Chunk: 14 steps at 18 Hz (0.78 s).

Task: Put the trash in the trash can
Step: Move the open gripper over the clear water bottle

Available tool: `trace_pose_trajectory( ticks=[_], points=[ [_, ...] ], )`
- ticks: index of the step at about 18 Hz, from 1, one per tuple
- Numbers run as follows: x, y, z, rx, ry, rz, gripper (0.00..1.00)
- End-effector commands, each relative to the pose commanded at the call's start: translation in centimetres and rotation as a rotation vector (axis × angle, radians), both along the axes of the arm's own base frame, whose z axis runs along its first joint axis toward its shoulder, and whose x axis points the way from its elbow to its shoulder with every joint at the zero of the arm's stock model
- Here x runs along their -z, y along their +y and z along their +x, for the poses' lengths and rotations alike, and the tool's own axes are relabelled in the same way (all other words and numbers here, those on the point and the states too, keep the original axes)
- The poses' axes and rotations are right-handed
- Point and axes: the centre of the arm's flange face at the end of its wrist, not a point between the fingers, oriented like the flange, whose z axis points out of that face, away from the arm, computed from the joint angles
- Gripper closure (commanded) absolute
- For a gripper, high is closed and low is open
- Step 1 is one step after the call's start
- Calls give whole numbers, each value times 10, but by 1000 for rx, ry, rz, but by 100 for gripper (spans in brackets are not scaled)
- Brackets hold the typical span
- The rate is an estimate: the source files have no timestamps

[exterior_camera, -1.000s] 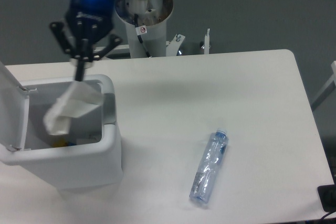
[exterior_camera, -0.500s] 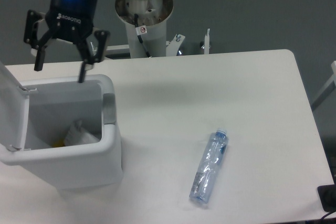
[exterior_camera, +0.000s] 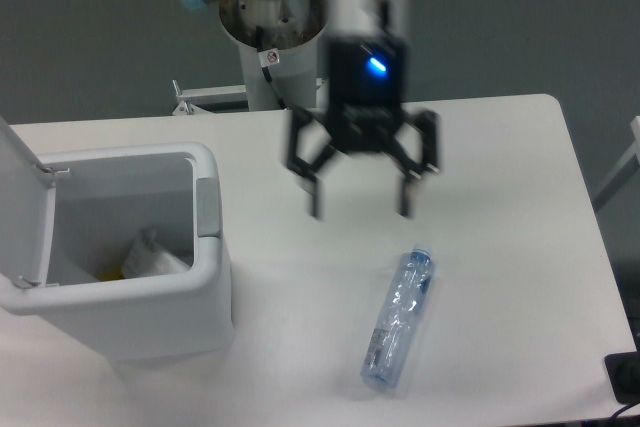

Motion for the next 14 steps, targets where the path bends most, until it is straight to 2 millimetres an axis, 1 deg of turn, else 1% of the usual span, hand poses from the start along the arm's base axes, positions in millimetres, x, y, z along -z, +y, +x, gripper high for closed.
trace_pose_trajectory(
  ticks=[2,3,4,5,6,7,8,9,10,11,12,13,14],
  points=[
    [42,7,-11,83,26,-75,0],
    [59,7,-12,114,19,-101,0],
    [85,10,-15,161,25,-143,0],
    [105,14,-17,182,26,-181,0],
    [126,24,-14,212,46,-245,0],
    [142,28,-13,237,66,-301,0],
    [153,31,-12,249,66,-323,0],
    [167,38,-8,266,55,-335,0],
    [186,49,-7,280,46,-351,0],
    [186,56,-10,284,57,-351,0],
    [192,65,-12,293,58,-352,0],
    [202,71,-8,302,54,-366,0],
    [208,71,-9,297,59,-388,0]
  ],
)
